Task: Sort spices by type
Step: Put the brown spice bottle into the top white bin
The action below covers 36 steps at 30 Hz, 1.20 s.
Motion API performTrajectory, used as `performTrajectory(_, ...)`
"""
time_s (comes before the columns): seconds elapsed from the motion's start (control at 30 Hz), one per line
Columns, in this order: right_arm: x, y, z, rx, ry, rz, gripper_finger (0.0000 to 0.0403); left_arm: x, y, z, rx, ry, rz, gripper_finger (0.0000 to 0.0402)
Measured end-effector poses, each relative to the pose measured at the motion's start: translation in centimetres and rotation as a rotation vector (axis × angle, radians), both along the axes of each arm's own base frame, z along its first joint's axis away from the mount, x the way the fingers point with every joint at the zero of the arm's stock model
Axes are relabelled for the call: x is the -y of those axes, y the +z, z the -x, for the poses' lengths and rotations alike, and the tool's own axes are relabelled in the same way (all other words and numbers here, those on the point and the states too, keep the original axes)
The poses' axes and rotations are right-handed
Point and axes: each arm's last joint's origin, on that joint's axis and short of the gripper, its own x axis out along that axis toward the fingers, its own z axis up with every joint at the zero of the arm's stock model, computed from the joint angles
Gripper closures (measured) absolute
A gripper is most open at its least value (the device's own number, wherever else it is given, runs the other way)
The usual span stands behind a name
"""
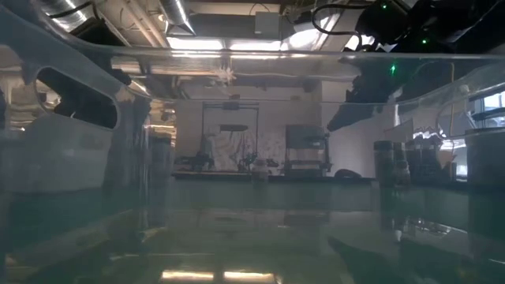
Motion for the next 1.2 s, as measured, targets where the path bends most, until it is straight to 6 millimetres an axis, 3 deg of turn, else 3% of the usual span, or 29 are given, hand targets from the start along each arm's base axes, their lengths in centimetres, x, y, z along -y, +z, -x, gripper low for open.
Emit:
performTrajectory(0.67, 0.0, 0.0, 0.0, -0.002, -0.002, -0.004, 0.0061, 0.0, 0.0, 0.1, -0.022, -0.008, 0.0, 0.0175)
performTrajectory(0.97, 0.0, 0.0, 0.0, 0.0, 0.002, -0.012, 0.0061, 0.0, 0.0, 0.1, 0.008, 0.006, 0.004, 0.008)
performTrajectory(1.1, -0.1, 0.0, 0.0, 0.001, 0.007, -0.016, 0.0061, 0.1, 0.8, -0.1, 0.039, -0.013, 0.005, 0.0068)
performTrajectory(1.2, 0.0, 0.0, 0.0, 0.007, 0.005, -0.021, 0.0061, 0.1, 2.6, -0.6, 0.08, -0.041, -0.025, 0.0066)
